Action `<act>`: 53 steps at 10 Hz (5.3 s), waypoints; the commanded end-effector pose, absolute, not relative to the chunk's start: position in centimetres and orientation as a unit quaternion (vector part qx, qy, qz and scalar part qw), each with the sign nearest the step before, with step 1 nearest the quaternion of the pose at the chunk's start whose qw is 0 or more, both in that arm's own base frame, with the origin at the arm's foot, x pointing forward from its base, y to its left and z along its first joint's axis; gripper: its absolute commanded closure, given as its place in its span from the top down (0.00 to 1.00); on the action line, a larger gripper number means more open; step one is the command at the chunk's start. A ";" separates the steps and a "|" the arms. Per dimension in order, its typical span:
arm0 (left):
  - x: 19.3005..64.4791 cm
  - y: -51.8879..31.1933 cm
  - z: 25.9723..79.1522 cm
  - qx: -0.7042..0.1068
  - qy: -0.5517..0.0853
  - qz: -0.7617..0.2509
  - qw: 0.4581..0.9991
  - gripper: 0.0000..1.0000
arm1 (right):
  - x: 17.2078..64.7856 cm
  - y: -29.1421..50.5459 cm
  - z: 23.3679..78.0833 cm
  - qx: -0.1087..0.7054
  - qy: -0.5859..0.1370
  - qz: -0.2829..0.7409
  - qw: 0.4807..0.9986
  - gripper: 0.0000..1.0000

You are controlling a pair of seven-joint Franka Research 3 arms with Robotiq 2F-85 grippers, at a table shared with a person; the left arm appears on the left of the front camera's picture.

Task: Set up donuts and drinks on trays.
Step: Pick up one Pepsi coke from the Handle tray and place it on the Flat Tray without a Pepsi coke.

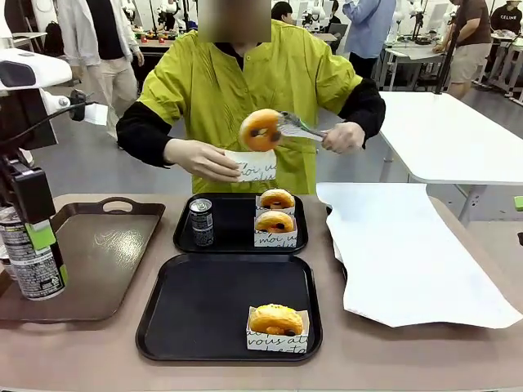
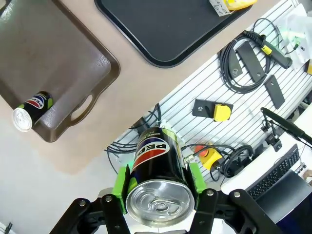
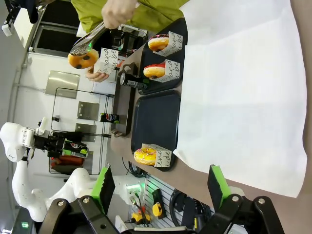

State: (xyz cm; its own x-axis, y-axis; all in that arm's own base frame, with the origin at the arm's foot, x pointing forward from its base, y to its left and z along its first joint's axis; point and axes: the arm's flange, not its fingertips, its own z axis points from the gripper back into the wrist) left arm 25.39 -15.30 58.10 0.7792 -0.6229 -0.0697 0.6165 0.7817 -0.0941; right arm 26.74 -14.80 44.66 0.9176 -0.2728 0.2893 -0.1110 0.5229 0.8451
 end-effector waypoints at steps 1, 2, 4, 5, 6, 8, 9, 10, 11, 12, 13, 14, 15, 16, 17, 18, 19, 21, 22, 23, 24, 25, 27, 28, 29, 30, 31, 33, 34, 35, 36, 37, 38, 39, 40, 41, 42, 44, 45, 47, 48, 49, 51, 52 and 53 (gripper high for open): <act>28.1 -18.1 56.4 -0.023 0.047 -0.318 0.947 0.59 | 26.9 -14.8 44.7 0.487 -0.199 -0.047 0.849 1.00; 29.3 -19.4 56.3 -0.025 0.039 -0.309 0.950 0.59 | 26.9 -14.8 44.7 0.487 -0.199 -0.047 0.849 1.00; 30.8 -22.0 55.2 -0.019 0.035 -0.298 0.954 0.59 | 26.9 -14.8 44.7 0.487 -0.199 -0.047 0.849 1.00; 31.7 -23.5 54.6 -0.013 0.032 -0.299 0.954 0.59 | 26.9 -14.8 44.7 0.487 -0.199 -0.047 0.849 1.00; 31.7 -24.7 53.8 -0.006 0.024 -0.298 0.954 0.59 | 26.9 -14.8 44.7 0.487 -0.199 -0.047 0.849 1.00; 33.2 -26.8 52.4 -0.014 -0.010 -0.318 0.948 0.59 | 26.9 -14.8 44.7 0.487 -0.199 -0.047 0.849 1.00; 32.3 -26.1 52.5 -0.015 0.012 -0.329 0.944 0.59 | 26.9 -14.8 44.7 0.487 -0.199 -0.047 0.849 1.00; 29.8 -22.7 55.9 -0.006 0.066 -0.327 0.943 0.59 | 26.9 -14.8 44.7 0.487 -0.199 -0.047 0.849 1.00; 26.4 -18.6 59.8 -0.027 0.058 -0.355 0.933 0.59 | 26.9 -14.8 44.7 0.487 -0.199 -0.047 0.849 1.00; 22.7 -16.0 61.2 -0.030 0.044 -0.358 0.932 0.59 | 26.9 -14.8 44.7 0.487 -0.199 -0.047 0.849 1.00; 22.4 -15.4 61.7 -0.032 0.032 -0.350 0.936 0.59 | 26.9 -14.8 44.7 0.487 -0.199 -0.047 0.849 1.00; 23.6 -15.8 61.4 -0.036 0.043 -0.349 0.935 0.59 | 26.9 -14.8 44.7 0.487 -0.199 -0.047 0.849 1.00; 24.1 -16.3 60.7 -0.036 0.051 -0.344 0.937 0.59 | 26.9 -14.8 44.7 0.487 -0.199 -0.047 0.849 1.00; 24.3 -16.3 60.3 -0.038 0.048 -0.338 0.939 0.59 | 26.9 -14.8 44.7 0.487 -0.199 -0.047 0.849 1.00; 24.8 -16.2 60.5 -0.037 0.037 -0.321 0.946 0.59 | 26.9 -14.8 44.7 0.487 -0.199 -0.047 0.849 1.00; 22.4 -15.0 61.6 -0.033 0.049 -0.344 0.937 0.59 | 26.9 -14.8 44.7 0.487 -0.199 -0.047 0.849 1.00; 22.4 -15.0 61.6 -0.033 0.049 -0.344 0.937 0.59 | 26.9 -14.8 44.7 0.487 -0.199 -0.047 0.849 1.00; 23.8 -15.5 60.6 -0.032 0.051 -0.338 0.939 0.59 | 26.9 -14.8 44.7 0.487 -0.199 -0.047 0.849 1.00; 26.3 -19.0 58.5 -0.042 0.043 -0.313 0.948 0.59 | 26.9 -14.8 44.7 0.487 -0.199 -0.047 0.849 1.00; 28.5 -22.5 56.2 -0.028 0.046 -0.295 0.954 0.59 | 26.9 -14.8 44.7 0.487 -0.199 -0.047 0.849 1.00; 29.6 -25.3 53.7 -0.015 0.053 -0.277 0.959 0.59 | 26.9 -14.8 44.7 0.487 -0.199 -0.047 0.849 1.00; 30.5 -27.5 51.9 -0.006 0.055 -0.266 0.962 0.59 | 26.9 -14.8 44.7 0.487 -0.199 -0.047 0.849 1.00; 30.9 -29.9 49.2 -0.004 0.005 -0.262 0.965 0.59 | 26.9 -14.8 44.7 0.487 -0.199 -0.047 0.849 1.00; 31.1 -30.4 48.1 0.005 -0.021 -0.261 0.965 0.59 | 26.9 -14.8 44.7 0.487 -0.199 -0.047 0.849 1.00; 31.4 -30.3 47.1 0.005 -0.054 -0.260 0.964 0.59 | 26.9 -14.8 44.7 0.487 -0.199 -0.047 0.849 1.00; 31.6 -29.7 46.8 -0.018 -0.051 -0.278 0.959 0.59 | 26.9 -14.8 44.7 0.487 -0.199 -0.047 0.849 1.00; 31.7 -31.0 47.4 -0.011 -0.014 -0.270 0.963 0.59 | 26.9 -14.8 44.7 0.487 -0.199 -0.047 0.849 1.00; 31.7 -31.0 47.4 -0.011 -0.014 -0.270 0.963 0.59 | 26.9 -14.8 44.7 0.487 -0.199 -0.047 0.849 1.00; 32.0 -30.7 46.7 -0.011 -0.026 -0.271 0.962 0.59 | 26.9 -14.8 44.7 0.487 -0.199 -0.047 0.849 1.00; 32.0 -29.8 44.0 0.004 -0.073 -0.255 0.964 0.59 | 26.9 -14.8 44.7 0.487 -0.199 -0.047 0.849 1.00; 33.8 -29.8 42.7 -0.009 -0.083 -0.244 0.966 0.59 | 26.9 -14.8 44.7 0.487 -0.199 -0.047 0.849 1.00; 34.3 -29.7 41.6 -0.016 -0.105 -0.231 0.967 0.59 | 26.9 -14.8 44.7 0.487 -0.199 -0.047 0.849 1.00; 33.8 -29.4 40.4 -0.013 -0.120 -0.212 0.970 0.59 | 26.9 -14.8 44.7 0.487 -0.199 -0.047 0.849 1.00; 34.9 -29.7 39.8 -0.003 -0.117 -0.207 0.971 0.59 | 26.9 -14.8 44.7 0.487 -0.199 -0.047 0.849 1.00; 35.7 -30.0 39.2 0.007 -0.105 -0.206 0.973 0.59 | 26.9 -14.8 44.7 0.487 -0.199 -0.047 0.849 1.00; 35.5 -30.1 38.5 0.013 -0.088 -0.203 0.975 0.59 | 26.9 -14.8 44.7 0.487 -0.199 -0.047 0.849 1.00; 35.8 -30.4 38.3 0.023 -0.079 -0.205 0.975 0.59 | 26.9 -14.8 44.7 0.487 -0.199 -0.047 0.849 1.00; 35.9 -30.4 38.5 0.016 -0.076 -0.207 0.975 1.00 | 26.9 -14.8 44.7 0.487 -0.199 -0.047 0.849 1.00; 36.0 -30.3 38.8 0.015 -0.074 -0.206 0.976 1.00 | 26.9 -14.8 44.7 0.487 -0.199 -0.047 0.849 1.00; 35.8 -30.0 39.9 0.013 -0.073 -0.203 0.976 0.90 | 26.9 -14.8 44.7 0.487 -0.199 -0.047 0.849 1.00; 35.4 -29.8 40.5 0.014 -0.075 -0.205 0.976 0.99 | 26.9 -14.8 44.7 0.487 -0.199 -0.047 0.849 1.00; 35.2 -29.5 41.2 0.020 -0.072 -0.202 0.977 1.00 | 26.9 -14.8 44.7 0.487 -0.199 -0.047 0.849 1.00; 33.4 -29.0 44.0 0.022 -0.069 -0.195 0.978 1.00 | 26.9 -14.8 44.7 0.487 -0.199 -0.047 0.849 1.00; 32.5 -28.8 45.5 0.025 -0.075 -0.183 0.980 1.00 | 26.9 -14.8 44.7 0.487 -0.199 -0.047 0.849 1.00; 31.6 -28.6 46.9 0.015 -0.081 -0.164 0.983 1.00 | 26.9 -14.8 44.7 0.487 -0.199 -0.047 0.849 1.00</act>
